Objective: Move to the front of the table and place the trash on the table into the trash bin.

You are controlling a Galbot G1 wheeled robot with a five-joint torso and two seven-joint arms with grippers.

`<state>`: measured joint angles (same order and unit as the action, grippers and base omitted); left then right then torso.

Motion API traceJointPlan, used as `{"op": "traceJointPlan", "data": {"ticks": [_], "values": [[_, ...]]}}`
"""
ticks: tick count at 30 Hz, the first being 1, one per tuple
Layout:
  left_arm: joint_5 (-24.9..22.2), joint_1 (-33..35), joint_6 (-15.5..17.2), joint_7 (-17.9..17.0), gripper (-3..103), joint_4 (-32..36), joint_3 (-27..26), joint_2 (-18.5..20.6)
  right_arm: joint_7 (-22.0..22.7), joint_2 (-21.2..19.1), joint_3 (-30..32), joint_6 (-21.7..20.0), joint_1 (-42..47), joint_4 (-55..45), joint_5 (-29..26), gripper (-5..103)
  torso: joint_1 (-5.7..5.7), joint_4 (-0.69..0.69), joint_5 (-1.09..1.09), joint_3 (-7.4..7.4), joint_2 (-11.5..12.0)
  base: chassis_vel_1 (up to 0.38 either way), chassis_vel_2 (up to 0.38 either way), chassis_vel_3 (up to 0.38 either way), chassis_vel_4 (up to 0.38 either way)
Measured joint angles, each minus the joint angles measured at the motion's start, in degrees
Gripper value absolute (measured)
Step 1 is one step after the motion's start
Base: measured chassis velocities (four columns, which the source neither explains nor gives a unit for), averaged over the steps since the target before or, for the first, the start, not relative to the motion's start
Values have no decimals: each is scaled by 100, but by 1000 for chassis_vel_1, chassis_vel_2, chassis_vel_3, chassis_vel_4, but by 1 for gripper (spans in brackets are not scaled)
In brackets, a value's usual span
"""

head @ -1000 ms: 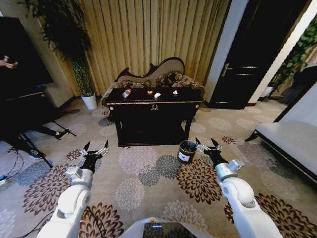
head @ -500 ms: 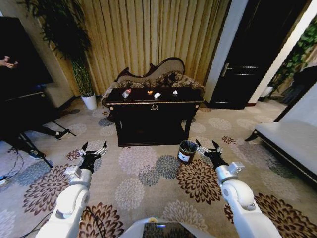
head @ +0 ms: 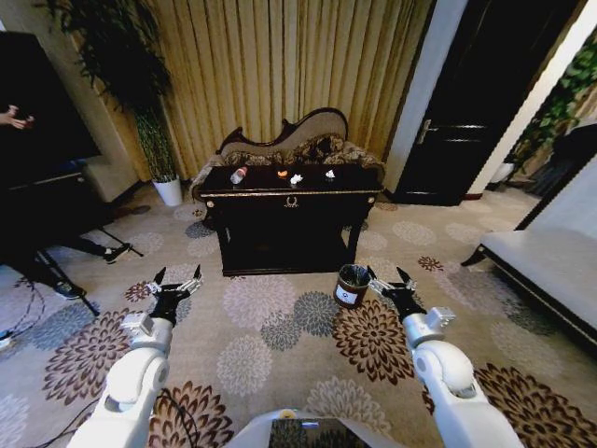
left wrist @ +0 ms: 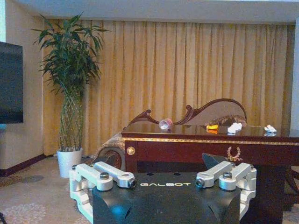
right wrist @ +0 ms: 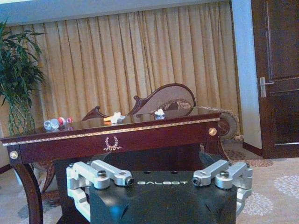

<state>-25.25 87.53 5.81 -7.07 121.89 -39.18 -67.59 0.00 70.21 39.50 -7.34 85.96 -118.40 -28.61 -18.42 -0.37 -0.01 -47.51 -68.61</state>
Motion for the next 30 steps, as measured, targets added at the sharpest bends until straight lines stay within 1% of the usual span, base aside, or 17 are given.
{"op": "traceJointPlan", "data": {"ticks": [14,22,30], "values": [[14,-32,-10,52,100,1,13,-15,0,13,0,-10,-19,45,-21,100,0,-1,0,0,0,0,0,0,0],[51,-36,-50,143,100,-69,30,-97,0,178,-52,-30,-52,57,142,100,0,0,0,0,0,0,0,0,0],[62,-138,-40,155,100,-99,103,-13,0,350,-45,-34,-72,47,188,100,0,-1,0,0,0,0,0,0,0]]}}
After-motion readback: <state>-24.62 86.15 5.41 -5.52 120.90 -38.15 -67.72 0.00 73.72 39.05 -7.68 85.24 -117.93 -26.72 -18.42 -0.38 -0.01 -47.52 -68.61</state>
